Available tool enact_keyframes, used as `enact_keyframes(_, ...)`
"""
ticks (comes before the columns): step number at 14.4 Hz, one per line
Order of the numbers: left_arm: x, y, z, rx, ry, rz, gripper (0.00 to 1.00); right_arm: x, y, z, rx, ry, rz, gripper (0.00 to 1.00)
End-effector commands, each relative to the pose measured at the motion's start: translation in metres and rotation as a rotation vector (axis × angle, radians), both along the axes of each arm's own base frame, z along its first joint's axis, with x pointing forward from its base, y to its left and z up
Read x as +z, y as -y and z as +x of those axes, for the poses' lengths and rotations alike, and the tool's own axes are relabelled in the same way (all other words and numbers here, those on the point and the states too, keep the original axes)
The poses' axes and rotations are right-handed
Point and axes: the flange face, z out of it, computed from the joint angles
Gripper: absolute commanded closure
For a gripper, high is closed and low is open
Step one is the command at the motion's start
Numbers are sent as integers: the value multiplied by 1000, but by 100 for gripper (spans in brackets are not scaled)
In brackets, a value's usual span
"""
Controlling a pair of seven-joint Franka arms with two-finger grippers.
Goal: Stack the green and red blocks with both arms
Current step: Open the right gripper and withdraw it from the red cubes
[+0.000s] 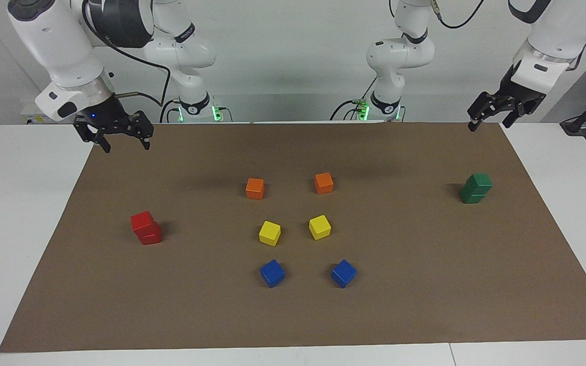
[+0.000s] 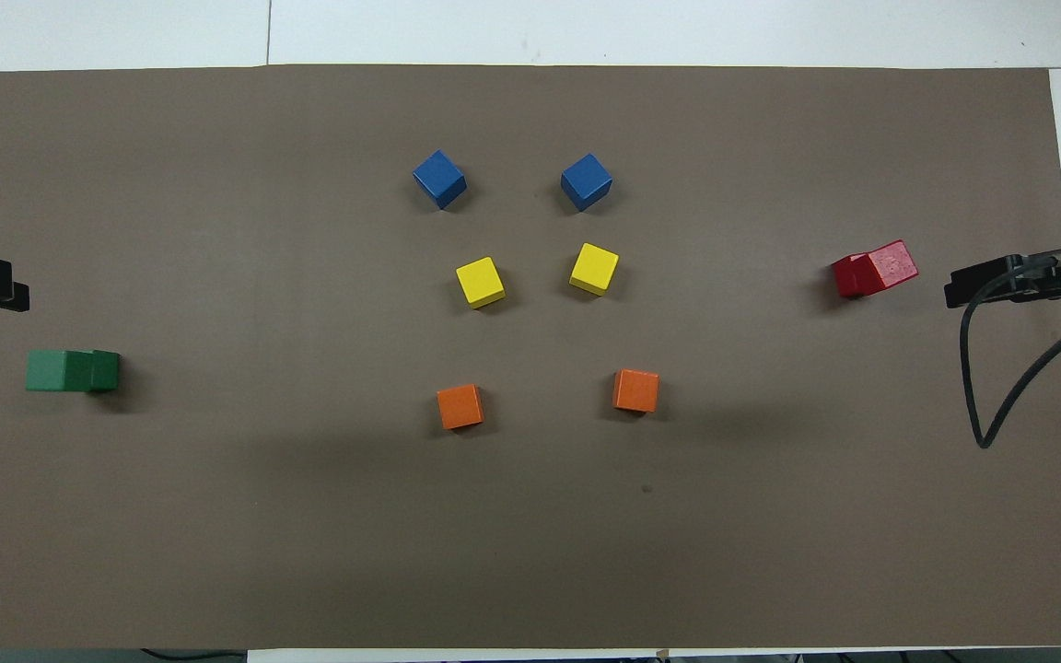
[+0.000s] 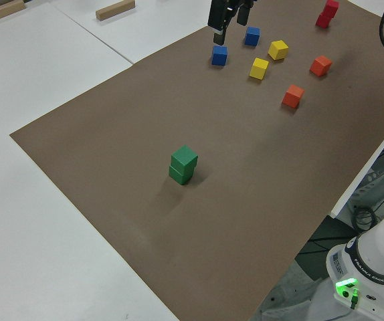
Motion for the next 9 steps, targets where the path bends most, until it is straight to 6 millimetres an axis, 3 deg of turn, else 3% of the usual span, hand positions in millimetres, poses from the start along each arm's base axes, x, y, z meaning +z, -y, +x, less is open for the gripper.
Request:
enact_keyframes(1,2,-1,-8,5,13,4,0,3,2,3,-10,-12,5,0)
enact_keyframes(9,2,1,-7,2,16,4,0,2,-2,1,-53,-28,-38,0)
